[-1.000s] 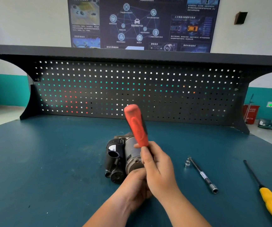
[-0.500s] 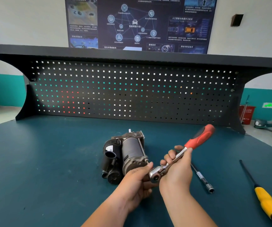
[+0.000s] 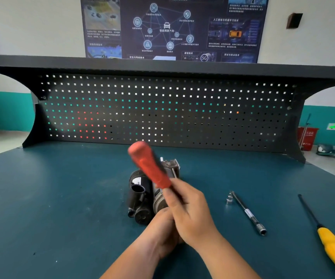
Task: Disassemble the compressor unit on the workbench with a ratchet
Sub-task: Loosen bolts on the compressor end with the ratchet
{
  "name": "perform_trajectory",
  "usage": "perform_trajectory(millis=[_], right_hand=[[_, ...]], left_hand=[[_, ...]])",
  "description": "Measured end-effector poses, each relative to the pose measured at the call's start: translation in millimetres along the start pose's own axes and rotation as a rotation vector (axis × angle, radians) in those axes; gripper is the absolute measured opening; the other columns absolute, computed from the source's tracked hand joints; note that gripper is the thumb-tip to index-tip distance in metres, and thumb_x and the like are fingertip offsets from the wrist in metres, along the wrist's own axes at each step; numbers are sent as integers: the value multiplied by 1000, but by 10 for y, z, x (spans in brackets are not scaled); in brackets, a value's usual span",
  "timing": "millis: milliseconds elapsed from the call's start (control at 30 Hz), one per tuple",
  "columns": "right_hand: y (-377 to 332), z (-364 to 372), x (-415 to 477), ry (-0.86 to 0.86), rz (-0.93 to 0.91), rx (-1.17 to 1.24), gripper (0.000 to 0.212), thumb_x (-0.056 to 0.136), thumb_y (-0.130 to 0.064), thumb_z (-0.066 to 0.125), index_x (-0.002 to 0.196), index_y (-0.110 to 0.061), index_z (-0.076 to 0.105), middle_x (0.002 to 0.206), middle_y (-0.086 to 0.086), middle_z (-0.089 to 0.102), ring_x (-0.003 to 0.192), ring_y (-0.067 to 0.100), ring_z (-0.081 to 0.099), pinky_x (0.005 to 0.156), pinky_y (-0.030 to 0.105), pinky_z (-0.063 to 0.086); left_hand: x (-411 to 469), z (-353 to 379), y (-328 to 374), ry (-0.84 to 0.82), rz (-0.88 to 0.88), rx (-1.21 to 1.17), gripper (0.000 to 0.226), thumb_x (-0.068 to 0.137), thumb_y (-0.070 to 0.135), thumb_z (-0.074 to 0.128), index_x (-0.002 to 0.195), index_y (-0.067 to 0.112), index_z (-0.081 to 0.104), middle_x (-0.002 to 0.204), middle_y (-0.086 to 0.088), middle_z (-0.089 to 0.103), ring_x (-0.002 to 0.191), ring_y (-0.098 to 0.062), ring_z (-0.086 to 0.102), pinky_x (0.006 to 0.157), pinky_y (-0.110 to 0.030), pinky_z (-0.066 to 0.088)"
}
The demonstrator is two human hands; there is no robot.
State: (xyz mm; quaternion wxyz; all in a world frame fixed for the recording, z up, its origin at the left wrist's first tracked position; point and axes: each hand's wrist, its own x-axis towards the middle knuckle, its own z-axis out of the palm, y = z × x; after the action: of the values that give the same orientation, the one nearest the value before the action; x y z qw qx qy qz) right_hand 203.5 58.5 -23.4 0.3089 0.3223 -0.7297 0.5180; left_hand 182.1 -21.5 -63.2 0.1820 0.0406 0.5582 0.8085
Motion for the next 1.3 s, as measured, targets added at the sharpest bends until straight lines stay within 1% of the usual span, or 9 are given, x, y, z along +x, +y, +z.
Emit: perform_trajectory(millis=[67, 133, 333, 467, 633, 800, 967, 1100, 1300], right_hand=[[-17, 31, -7, -10, -14, -66, 32, 88, -47, 45, 96, -26, 68, 85, -14, 66, 79, 4, 61, 70, 27, 48], [-40, 34, 2, 89, 31, 12, 28, 87, -48, 45, 87, -29, 65, 73, -13, 62, 68, 3, 57, 62, 23, 43], [21, -139, 135, 725, 533, 713, 35, 102, -30, 32, 73, -19, 47, 48, -11, 36, 40, 5, 31, 45, 21, 30], [103, -279, 194, 995, 785, 1050, 39, 101, -38, 31, 69, -20, 42, 43, -9, 36, 33, 7, 30, 38, 16, 28], [88, -189, 179, 805, 613, 809, 37, 102, -35, 30, 75, -19, 49, 46, -12, 35, 38, 5, 30, 43, 19, 31], [19, -102, 108, 374, 281, 466, 28, 98, -34, 41, 81, -21, 60, 52, -10, 39, 46, 5, 34, 46, 17, 34], [-23, -55, 45, 47, 63, 101, 25, 86, -51, 43, 84, -37, 63, 65, -19, 58, 60, 1, 51, 59, 12, 36], [-44, -39, 52, 218, 192, 301, 26, 87, -47, 46, 76, -30, 62, 54, -12, 45, 50, 3, 38, 52, 16, 31], [53, -218, 156, 843, 668, 876, 36, 101, -36, 32, 70, -21, 43, 47, -10, 35, 38, 5, 31, 47, 23, 29]], left_hand=[[-6, -9, -10, 27, 34, 18, 37, 103, 15, 28, 76, 18, 53, 52, 16, 64, 54, 5, 61, 54, -14, 50], [-24, 21, 31, 15, 44, 1, 31, 94, 9, 41, 73, 11, 63, 64, 2, 62, 62, -11, 60, 59, -25, 45], [-17, 94, 48, 47, 29, -52, 26, 80, 27, 63, 58, 15, 68, 57, 1, 60, 43, -8, 52, 40, -16, 35], [-23, 110, 62, 55, 16, -29, 20, 88, 29, 57, 73, 16, 62, 65, -2, 67, 53, -10, 65, 39, -15, 32], [-80, 112, 107, 39, -50, -24, 15, 79, 32, 61, 77, 17, 62, 63, 0, 67, 52, -12, 66, 37, -13, 31], [-63, 106, 82, 78, -84, 15, 22, 87, 36, 58, 74, 18, 56, 67, 0, 46, 45, -11, 60, 38, -14, 28], [-54, 72, 50, 38, 31, 61, 25, 89, 6, 47, 72, 11, 64, 64, -9, 58, 57, -19, 56, 53, -26, 41], [-53, 79, 57, 41, 54, 58, 25, 91, 9, 49, 71, 12, 63, 57, -2, 60, 51, -13, 57, 54, -24, 38], [-43, 110, 40, 87, 58, 31, 38, 89, 31, 58, 54, 19, 66, 66, 0, 62, 54, -10, 57, 41, -17, 35]])
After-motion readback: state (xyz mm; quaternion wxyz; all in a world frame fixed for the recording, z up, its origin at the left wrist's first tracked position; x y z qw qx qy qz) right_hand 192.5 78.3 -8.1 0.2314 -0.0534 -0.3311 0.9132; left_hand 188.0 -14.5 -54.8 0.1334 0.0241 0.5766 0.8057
